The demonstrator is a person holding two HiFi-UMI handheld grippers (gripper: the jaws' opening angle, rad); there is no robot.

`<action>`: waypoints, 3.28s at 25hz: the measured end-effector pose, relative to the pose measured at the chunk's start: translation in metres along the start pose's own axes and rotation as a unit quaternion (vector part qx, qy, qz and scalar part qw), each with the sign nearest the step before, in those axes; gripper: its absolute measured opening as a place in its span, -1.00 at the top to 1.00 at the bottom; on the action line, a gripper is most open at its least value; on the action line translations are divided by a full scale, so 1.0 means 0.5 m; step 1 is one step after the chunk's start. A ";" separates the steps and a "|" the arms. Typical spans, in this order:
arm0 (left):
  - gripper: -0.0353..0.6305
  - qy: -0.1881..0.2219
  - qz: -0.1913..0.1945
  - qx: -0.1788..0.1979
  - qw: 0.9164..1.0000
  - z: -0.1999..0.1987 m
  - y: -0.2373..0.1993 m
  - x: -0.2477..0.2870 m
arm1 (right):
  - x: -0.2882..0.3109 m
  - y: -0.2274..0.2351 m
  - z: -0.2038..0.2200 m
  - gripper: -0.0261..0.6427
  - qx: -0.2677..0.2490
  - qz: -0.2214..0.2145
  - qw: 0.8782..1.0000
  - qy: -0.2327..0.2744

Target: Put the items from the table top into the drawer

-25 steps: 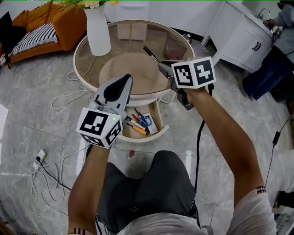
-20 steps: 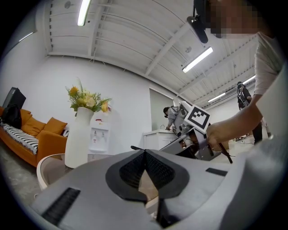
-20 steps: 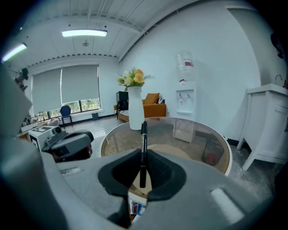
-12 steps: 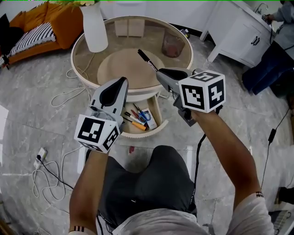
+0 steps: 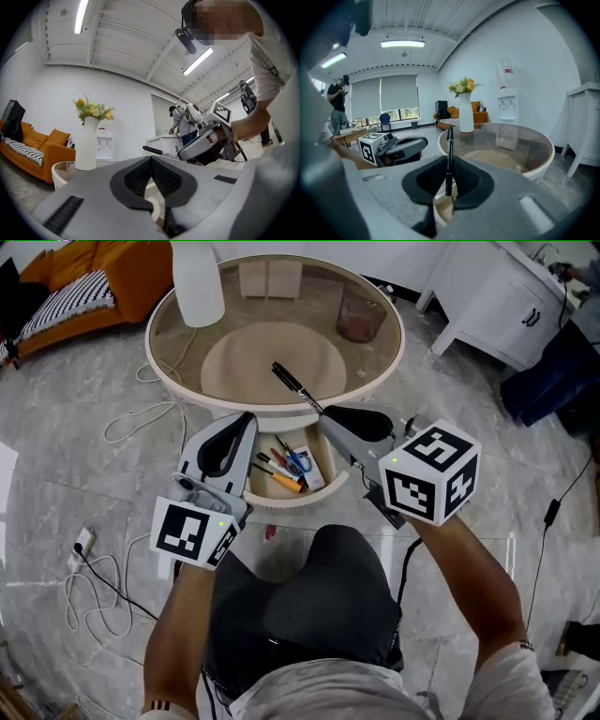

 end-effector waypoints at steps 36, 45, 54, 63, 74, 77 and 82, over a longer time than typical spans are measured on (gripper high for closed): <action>0.89 -0.062 -0.015 -0.023 0.998 0.293 -0.049 -0.053 | 0.367 0.001 0.386 0.81 -0.002 0.014 0.969 -0.249; 0.89 -0.054 -0.018 -0.051 0.997 0.308 -0.057 -0.046 | 0.461 0.024 0.446 0.80 0.043 0.030 0.954 -0.297; 0.89 -0.050 -0.014 -0.056 0.997 0.305 -0.059 -0.055 | 0.523 0.036 0.474 0.80 0.066 0.023 0.936 -0.346; 0.89 -0.049 -0.014 -0.060 0.997 0.298 -0.057 -0.057 | 0.551 0.043 0.489 0.80 0.076 0.021 0.925 -0.371; 0.89 -0.064 -0.012 -0.058 0.996 0.321 -0.064 -0.057 | 0.530 0.034 0.456 0.73 0.042 0.012 0.946 -0.321; 0.89 -0.066 -0.008 -0.056 0.996 0.326 -0.062 -0.051 | 0.502 0.027 0.437 0.75 0.006 0.011 0.960 -0.279; 0.89 -0.073 -0.004 -0.054 0.996 0.338 -0.061 -0.042 | 0.448 0.020 0.408 0.83 -0.024 0.004 0.977 -0.210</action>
Point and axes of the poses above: the fingertips, and each gripper's own axes: x forward along the fingers, y to its right, z out of its underside, the point moved 8 cm from there along -x, backward along the fingers, and after that the axes turned 7 degrees about -y, right-handed, at the moved point
